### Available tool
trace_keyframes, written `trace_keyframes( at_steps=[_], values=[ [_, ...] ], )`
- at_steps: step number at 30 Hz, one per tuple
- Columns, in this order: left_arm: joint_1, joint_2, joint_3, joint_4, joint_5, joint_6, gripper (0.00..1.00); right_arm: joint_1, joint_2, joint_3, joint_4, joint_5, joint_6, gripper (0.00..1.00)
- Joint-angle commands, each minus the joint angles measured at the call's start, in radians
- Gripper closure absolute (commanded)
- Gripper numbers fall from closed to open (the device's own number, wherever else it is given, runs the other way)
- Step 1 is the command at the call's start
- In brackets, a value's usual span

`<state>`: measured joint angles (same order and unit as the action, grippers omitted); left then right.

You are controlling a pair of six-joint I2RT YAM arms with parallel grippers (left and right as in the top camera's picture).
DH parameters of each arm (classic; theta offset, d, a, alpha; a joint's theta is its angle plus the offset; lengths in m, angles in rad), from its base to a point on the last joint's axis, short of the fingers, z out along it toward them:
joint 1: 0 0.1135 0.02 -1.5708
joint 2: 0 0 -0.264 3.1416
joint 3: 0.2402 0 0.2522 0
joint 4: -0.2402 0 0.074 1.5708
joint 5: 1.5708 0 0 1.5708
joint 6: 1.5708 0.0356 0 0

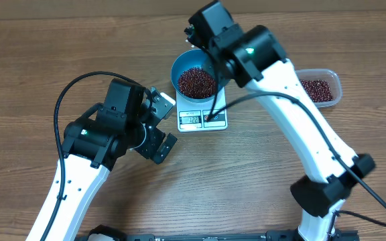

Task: Scoop item into bowl and weigh 150g on scale
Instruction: 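Tilt the red cup with the right gripper to pour beans into bowl, then carry the empty red cup back to the bean tub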

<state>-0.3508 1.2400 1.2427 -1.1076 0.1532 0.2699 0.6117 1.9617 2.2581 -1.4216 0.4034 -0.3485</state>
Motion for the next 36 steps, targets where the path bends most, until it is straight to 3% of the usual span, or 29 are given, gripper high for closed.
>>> trace_keyframes(
  at_steps=[1,4,9,16,18,28,36],
  values=[
    [0.004,0.002,0.023,0.001,0.001,0.022,0.00,-0.073,-0.086,0.034,-0.072,-0.025,0.101,0.96],
    [0.004,0.002,0.023,0.001,0.001,0.022,0.01,-0.202,-0.092,0.032,-0.198,-0.112,0.124,0.96],
    [0.004,0.002,0.023,0.001,0.001,0.022,0.00,-0.452,-0.086,-0.044,-0.230,-0.237,0.124,0.96],
    [0.004,0.002,0.023,0.001,0.001,0.022,0.00,-0.681,-0.085,-0.301,-0.152,-0.370,0.106,0.96],
    [0.004,0.002,0.023,0.001,0.001,0.022,0.00,-0.729,-0.085,-0.433,-0.044,-0.372,0.106,0.96],
    [0.004,0.003,0.023,0.001,0.001,0.022,0.00,-0.757,-0.085,-0.699,0.253,-0.351,0.109,0.96],
    [0.004,0.003,0.023,0.001,0.001,0.022,0.00,-0.757,-0.004,-0.716,0.282,-0.331,0.113,0.96]
  ],
)
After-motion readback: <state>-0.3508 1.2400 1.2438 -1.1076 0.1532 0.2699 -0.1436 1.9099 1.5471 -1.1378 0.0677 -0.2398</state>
